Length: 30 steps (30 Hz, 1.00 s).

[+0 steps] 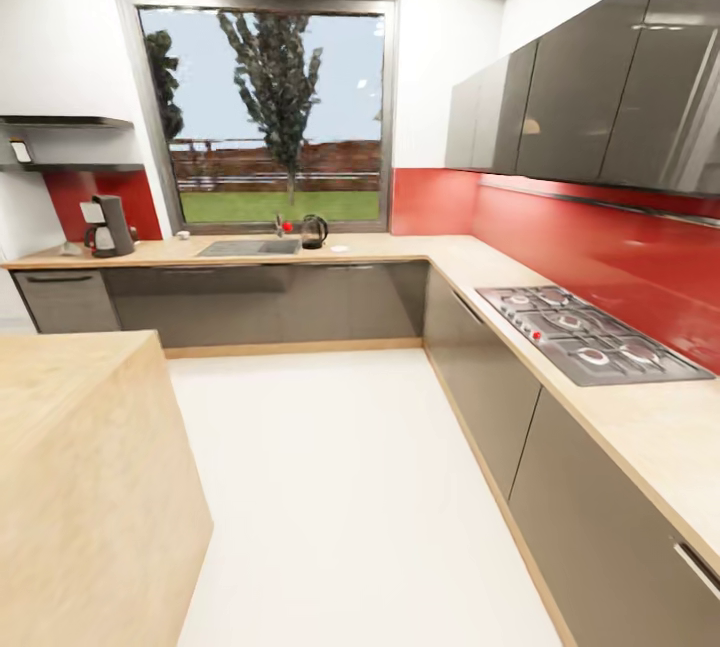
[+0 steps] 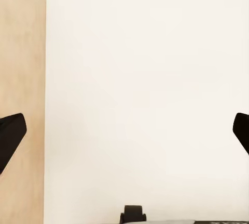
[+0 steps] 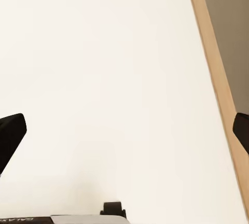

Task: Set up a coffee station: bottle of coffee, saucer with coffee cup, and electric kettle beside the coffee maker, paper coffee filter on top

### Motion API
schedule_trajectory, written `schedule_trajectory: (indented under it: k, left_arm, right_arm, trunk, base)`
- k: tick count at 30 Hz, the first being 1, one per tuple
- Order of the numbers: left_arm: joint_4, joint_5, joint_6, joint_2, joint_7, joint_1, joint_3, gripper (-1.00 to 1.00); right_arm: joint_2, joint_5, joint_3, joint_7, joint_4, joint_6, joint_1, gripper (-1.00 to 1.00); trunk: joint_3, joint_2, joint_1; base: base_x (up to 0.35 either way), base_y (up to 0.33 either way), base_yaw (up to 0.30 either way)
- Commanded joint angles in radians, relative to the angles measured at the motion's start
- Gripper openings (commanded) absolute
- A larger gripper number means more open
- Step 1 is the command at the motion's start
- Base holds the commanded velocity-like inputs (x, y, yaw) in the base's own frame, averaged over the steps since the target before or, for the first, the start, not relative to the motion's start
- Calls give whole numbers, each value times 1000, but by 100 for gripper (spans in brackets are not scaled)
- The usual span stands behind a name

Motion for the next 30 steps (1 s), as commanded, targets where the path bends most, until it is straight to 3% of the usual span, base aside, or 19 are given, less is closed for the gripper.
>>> schedule_trajectory:
  k: [1,21,30]
  left_arm:
    - [1,0,-3,1,1,0,0,100]
    - [1,1,-4,3,2,0,0,100]
    - [0,2,-4,16,2,0,0,100]
  right_arm:
    - [0,1,-2,1,1,-3,0,100]
    - [0,1,-2,1,2,-3,0,100]
    - [0,1,-2,1,2,-3,0,100]
  trunk:
    - [0,0,1]
    - [0,0,1]
    - [0,0,1]
  base:
    - [338,0,0]
    - [338,0,0]
    - [338,0,0]
